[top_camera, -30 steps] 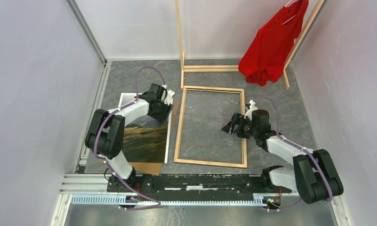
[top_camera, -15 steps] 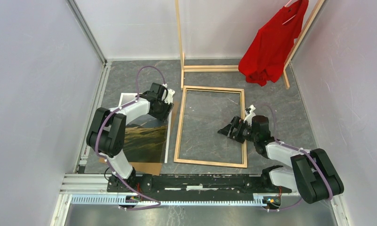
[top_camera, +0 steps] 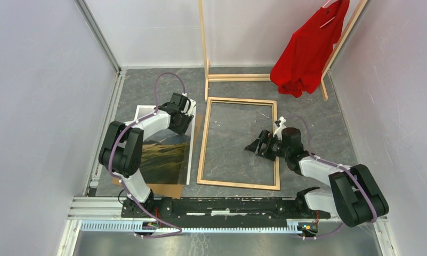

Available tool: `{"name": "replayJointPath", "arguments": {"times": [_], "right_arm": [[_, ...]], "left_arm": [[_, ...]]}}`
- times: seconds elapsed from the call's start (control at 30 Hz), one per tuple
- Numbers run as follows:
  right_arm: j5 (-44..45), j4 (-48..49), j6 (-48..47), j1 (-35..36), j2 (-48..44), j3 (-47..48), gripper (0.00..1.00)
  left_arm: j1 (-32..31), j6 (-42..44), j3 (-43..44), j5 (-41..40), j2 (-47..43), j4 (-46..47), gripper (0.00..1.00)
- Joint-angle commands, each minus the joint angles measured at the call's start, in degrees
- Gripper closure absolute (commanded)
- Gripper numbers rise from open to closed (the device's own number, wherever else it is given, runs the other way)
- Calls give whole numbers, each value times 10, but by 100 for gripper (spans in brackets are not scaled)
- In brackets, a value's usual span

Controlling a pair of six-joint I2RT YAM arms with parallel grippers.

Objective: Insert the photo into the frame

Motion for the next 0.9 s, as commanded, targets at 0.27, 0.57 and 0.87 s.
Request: {"name": "replayJointPath", "arguments": {"times": [0.27,0.57,0.87], "right_arm": [[106,-275,-94,26,-53,77,12],[56,-248,-22,74,-59,58,13],[77,-190,69,89,-75,6,12]], "left_arm": [[-2,11,21,9,-22,1,43],[-11,7,9,19,-21,16,44],[-25,7,7,4,8,29,45]]}}
